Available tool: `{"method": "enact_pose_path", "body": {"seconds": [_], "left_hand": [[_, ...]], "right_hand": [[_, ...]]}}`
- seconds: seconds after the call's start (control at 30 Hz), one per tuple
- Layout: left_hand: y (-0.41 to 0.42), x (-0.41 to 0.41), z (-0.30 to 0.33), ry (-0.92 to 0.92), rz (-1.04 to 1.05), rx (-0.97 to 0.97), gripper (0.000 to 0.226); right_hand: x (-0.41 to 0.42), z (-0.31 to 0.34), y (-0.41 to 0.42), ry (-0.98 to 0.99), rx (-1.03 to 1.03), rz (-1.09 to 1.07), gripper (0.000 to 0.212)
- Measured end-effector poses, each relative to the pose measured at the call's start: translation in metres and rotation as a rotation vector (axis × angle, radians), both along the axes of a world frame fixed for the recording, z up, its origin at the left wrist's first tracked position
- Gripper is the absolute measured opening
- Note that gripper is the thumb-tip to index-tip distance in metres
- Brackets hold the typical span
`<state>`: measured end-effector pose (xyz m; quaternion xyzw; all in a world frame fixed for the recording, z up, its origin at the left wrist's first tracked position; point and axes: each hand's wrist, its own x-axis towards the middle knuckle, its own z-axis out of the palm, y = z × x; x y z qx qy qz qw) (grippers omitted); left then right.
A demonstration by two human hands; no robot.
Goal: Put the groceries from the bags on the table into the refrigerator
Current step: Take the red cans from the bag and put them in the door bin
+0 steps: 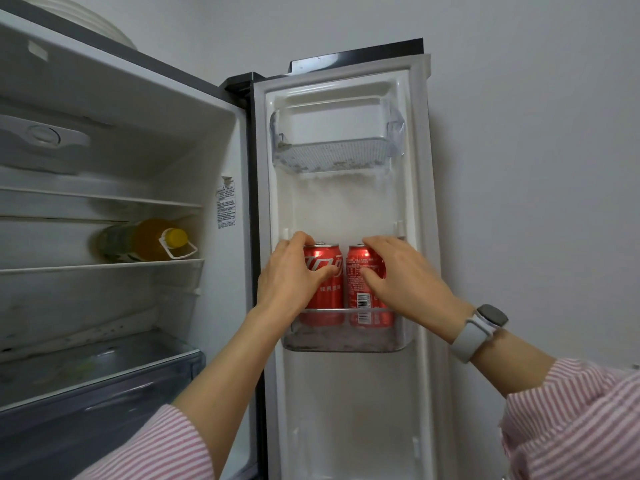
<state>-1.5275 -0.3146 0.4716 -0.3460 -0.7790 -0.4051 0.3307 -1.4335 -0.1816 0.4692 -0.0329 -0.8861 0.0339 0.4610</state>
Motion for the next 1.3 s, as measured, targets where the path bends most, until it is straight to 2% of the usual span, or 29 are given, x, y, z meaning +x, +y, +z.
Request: {"method": "enact_pose_path", "body": {"seconds": [0.07, 0.17, 0.37, 0.57, 0.67, 0.8, 0.93, 1.03, 1.13, 1.3], "left_hand": [[0.002, 0.001, -0.001, 0.02, 0.012, -0.075, 0.063], [0.0, 0.002, -0.006, 0.014, -0.013, -0.086, 0.069], [-0.015, 0.011, -0.011, 0.145, 0.046, -0.04, 0.057], [-0.073, 0.032, -0.042, 0.309, 0.327, -0.095, 0.052], [-0.12, 0.051, -0.083, 0.266, 0.497, -0.15, 0.047], [-0.181, 0.106, -0.175, 0.078, 0.677, -0.153, 0.042], [-0.243, 0.206, -0.286, -0.275, 0.923, -0.275, 0.04], [-0.291, 0.3, -0.35, -0.547, 1.083, -0.338, 0.041], [-0.336, 0.399, -0.39, -0.761, 1.28, -0.243, 0.043], [-0.391, 0.548, -0.423, -0.859, 1.611, -0.025, 0.036]], "right_hand": [[0.001, -0.003, 0.001, 0.0, -0.018, 0.022, 0.05], [0.004, -0.006, 0.001, 0.008, -0.038, 0.039, 0.049], [0.009, -0.015, -0.006, 0.136, -0.004, 0.085, 0.042], [0.009, -0.035, -0.044, 0.322, 0.113, 0.313, 0.037], [0.007, -0.068, -0.076, 0.324, 0.099, 0.507, 0.034], [0.008, -0.149, -0.13, 0.112, -0.027, 0.751, 0.036], [0.046, -0.258, -0.196, -0.36, -0.093, 0.934, 0.038], [0.095, -0.324, -0.248, -0.642, -0.017, 1.083, 0.045], [0.15, -0.369, -0.305, -0.806, 0.035, 1.262, 0.04], [0.255, -0.41, -0.412, -0.989, 0.161, 1.559, 0.036]]}}
